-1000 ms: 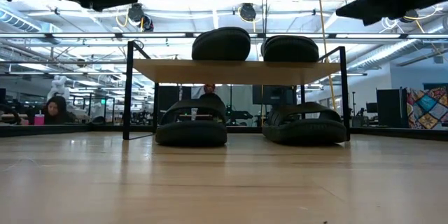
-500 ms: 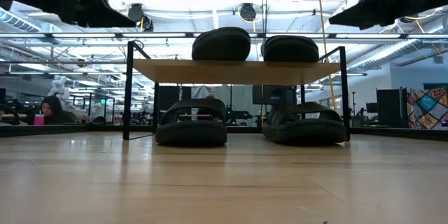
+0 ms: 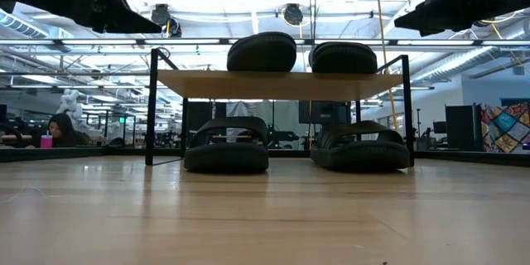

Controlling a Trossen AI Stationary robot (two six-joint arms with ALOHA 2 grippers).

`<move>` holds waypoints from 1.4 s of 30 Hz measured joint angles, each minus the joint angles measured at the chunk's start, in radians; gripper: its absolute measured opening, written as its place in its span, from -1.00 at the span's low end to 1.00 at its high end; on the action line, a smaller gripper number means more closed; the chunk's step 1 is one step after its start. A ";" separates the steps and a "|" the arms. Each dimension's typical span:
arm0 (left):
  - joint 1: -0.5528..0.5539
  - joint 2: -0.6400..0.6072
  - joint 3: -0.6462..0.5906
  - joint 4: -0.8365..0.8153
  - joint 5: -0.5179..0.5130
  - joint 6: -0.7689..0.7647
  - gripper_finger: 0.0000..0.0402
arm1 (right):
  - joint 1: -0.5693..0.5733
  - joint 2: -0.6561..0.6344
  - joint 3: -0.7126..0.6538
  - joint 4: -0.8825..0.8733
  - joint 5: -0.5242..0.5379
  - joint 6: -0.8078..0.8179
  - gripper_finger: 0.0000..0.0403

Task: Pick and place slides into the shelf
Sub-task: Adjust the shelf

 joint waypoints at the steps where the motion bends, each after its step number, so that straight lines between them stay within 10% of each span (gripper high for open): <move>1: 0.000 0.000 0.000 0.000 0.000 -0.001 -0.99 | -0.001 0.000 0.000 0.000 0.001 0.000 -1.00; 12: 0.000 0.000 -0.001 0.002 -0.001 -0.024 -0.99 | -0.047 -0.021 0.000 0.032 0.021 -0.044 -1.00; 22: 0.000 0.000 -0.001 0.006 -0.098 -0.047 -0.95 | -0.048 -0.097 0.023 -0.143 0.491 0.016 -1.00; 34: 0.000 0.000 -0.001 0.005 -0.113 -0.084 -0.95 | -0.047 -0.093 0.034 -0.305 0.335 0.177 -1.00; 42: 0.000 -0.002 0.003 -0.089 -0.383 -0.243 -0.97 | -0.047 -0.091 0.034 -0.305 0.336 0.216 -1.00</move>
